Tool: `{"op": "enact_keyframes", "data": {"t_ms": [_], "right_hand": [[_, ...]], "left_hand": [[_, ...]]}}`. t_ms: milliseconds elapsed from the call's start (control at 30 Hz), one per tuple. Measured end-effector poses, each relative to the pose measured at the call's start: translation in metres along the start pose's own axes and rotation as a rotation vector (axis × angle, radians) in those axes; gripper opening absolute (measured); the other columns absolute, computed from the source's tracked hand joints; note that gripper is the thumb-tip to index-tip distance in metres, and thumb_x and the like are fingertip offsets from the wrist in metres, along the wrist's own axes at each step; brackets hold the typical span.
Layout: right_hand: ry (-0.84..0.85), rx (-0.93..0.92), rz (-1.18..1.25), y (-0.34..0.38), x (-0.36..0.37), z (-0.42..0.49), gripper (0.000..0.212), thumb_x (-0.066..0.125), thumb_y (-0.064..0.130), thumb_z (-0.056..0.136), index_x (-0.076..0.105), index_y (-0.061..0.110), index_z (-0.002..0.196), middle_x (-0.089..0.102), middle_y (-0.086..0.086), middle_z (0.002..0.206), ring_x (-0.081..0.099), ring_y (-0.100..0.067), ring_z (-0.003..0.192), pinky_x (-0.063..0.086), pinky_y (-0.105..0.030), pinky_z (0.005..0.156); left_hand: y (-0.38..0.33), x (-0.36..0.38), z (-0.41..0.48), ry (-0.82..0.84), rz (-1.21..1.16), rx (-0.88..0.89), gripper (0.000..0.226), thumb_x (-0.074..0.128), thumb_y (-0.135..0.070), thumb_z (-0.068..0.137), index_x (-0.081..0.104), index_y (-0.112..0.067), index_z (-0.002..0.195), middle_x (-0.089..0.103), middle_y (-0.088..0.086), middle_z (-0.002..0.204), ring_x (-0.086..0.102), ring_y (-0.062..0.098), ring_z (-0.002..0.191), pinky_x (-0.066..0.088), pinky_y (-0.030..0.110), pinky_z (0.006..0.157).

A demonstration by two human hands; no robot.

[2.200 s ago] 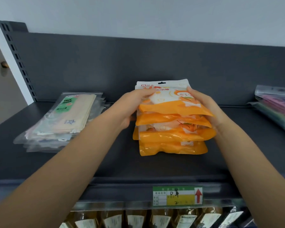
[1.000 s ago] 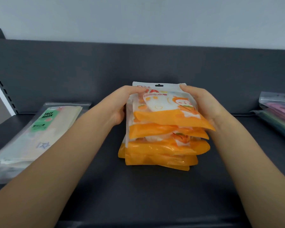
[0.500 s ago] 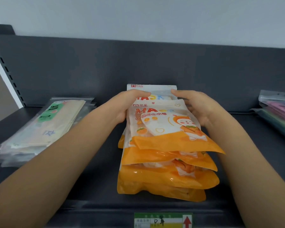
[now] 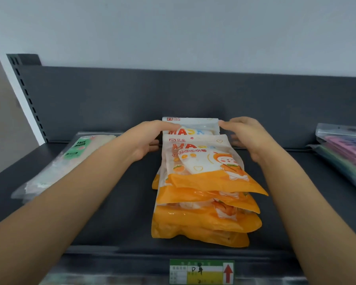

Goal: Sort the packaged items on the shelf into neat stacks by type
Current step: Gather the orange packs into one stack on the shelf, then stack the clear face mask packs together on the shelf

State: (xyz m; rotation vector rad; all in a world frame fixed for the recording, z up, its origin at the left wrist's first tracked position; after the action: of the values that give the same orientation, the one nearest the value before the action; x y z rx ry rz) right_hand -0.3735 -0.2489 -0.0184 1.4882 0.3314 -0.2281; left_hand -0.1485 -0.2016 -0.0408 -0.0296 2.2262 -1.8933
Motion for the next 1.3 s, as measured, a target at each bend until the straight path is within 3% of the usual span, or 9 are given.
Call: {"op": "enact_keyframes", "data": {"t_ms": [133, 367, 533, 633, 800, 867, 967, 1200, 1300], "right_hand": [[-0.05, -0.145, -0.163, 0.04, -0.008, -0.028, 0.063, 0.065, 0.042, 0.087, 0.044, 0.015, 0.14, 0.048, 0.0, 0.142, 0.048, -0.02, 0.125, 0.042, -0.032, 0.096], [0.034, -0.459, -0.568, 0.123, 0.091, -0.1, 0.05, 0.06, 0.045, 0.087, 0.057, 0.016, 0.127, 0.059, 0.001, 0.128, 0.055, -0.018, 0.116, 0.042, -0.029, 0.091], [0.308, -0.357, -0.835, 0.095, 0.211, -0.118, 0.024, 0.053, 0.032, 0.093, 0.059, 0.01, 0.102, 0.064, -0.01, 0.117, 0.06, -0.03, 0.103, 0.037, -0.026, 0.072], [0.375, -0.261, -0.81, 0.078, 0.246, -0.12, 0.04, 0.047, 0.031, 0.096, 0.055, 0.005, 0.125, 0.059, -0.012, 0.13, 0.056, -0.03, 0.117, 0.037, -0.027, 0.078], [0.394, -0.125, -0.735, 0.062, 0.261, -0.117, 0.038, 0.049, 0.026, 0.091, 0.056, 0.004, 0.121, 0.062, -0.01, 0.108, 0.062, -0.028, 0.101, 0.048, -0.031, 0.079], [0.366, -0.083, -0.703, 0.061, 0.255, -0.115, 0.04, 0.049, 0.027, 0.091, 0.054, 0.004, 0.123, 0.062, -0.011, 0.112, 0.063, -0.029, 0.103, 0.051, -0.032, 0.081], [0.328, -0.056, -0.739, 0.061, 0.244, -0.114, 0.041, 0.048, 0.029, 0.092, 0.055, 0.004, 0.124, 0.063, -0.012, 0.119, 0.065, -0.03, 0.103, 0.048, -0.029, 0.065], [0.273, -0.105, -0.802, 0.062, 0.231, -0.109, 0.043, 0.045, 0.029, 0.096, 0.051, 0.005, 0.131, 0.06, -0.011, 0.126, 0.06, -0.027, 0.112, 0.041, -0.028, 0.075], [0.246, -0.163, -0.842, 0.074, 0.22, -0.109, 0.041, 0.046, 0.029, 0.096, 0.052, 0.007, 0.13, 0.061, -0.01, 0.121, 0.059, -0.027, 0.109, 0.04, -0.028, 0.075]], "left_hand": [[-0.012, -0.038, -0.019, -0.052, 0.087, 0.043, 0.078, 0.075, -0.038, 0.078, 0.038, -0.012, 0.143, 0.045, 0.007, 0.141, 0.048, 0.024, 0.125, 0.045, 0.037, 0.101], [-0.009, -0.129, -0.053, -0.239, 0.529, 0.142, 0.049, 0.07, -0.042, 0.082, 0.061, -0.007, 0.115, 0.061, 0.009, 0.118, 0.058, 0.023, 0.102, 0.047, 0.032, 0.084], [0.039, -0.193, -0.071, -0.352, 0.894, -0.065, 0.063, 0.068, -0.052, 0.079, 0.061, -0.003, 0.118, 0.061, 0.013, 0.121, 0.057, 0.03, 0.098, 0.043, 0.033, 0.078], [0.065, -0.209, -0.076, -0.314, 0.834, -0.15, 0.067, 0.065, -0.059, 0.079, 0.058, -0.006, 0.12, 0.059, 0.011, 0.12, 0.055, 0.026, 0.089, 0.042, 0.031, 0.072], [0.073, -0.205, -0.074, -0.308, 0.594, -0.113, 0.049, 0.07, -0.046, 0.082, 0.06, -0.009, 0.113, 0.054, 0.0, 0.084, 0.048, 0.013, 0.061, 0.031, 0.026, 0.047], [0.075, -0.197, -0.069, -0.275, 0.535, -0.109, 0.052, 0.073, -0.045, 0.079, 0.06, -0.008, 0.113, 0.061, 0.001, 0.091, 0.055, 0.014, 0.07, 0.035, 0.027, 0.051], [0.077, -0.184, -0.06, -0.225, 0.479, -0.088, 0.061, 0.077, -0.048, 0.071, 0.061, -0.011, 0.116, 0.067, 0.005, 0.109, 0.063, 0.019, 0.09, 0.042, 0.029, 0.064], [0.078, -0.162, -0.051, -0.187, 0.47, -0.09, 0.057, 0.076, -0.045, 0.073, 0.062, -0.01, 0.115, 0.069, 0.006, 0.107, 0.064, 0.022, 0.088, 0.044, 0.03, 0.065], [0.062, -0.153, -0.059, -0.254, 0.604, -0.078, 0.068, 0.068, -0.049, 0.081, 0.049, -0.003, 0.127, 0.06, 0.01, 0.123, 0.059, 0.027, 0.104, 0.048, 0.032, 0.075]]}}
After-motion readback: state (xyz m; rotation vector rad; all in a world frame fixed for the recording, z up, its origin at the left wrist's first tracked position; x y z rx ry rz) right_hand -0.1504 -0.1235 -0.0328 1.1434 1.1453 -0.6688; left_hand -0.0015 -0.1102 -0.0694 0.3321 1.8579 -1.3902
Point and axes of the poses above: each hand's wrist, its own z-axis towards the middle knuckle, its own x-axis out of the palm, y = z × x, the point moved 9 cm from there along z, towards the middle knuckle
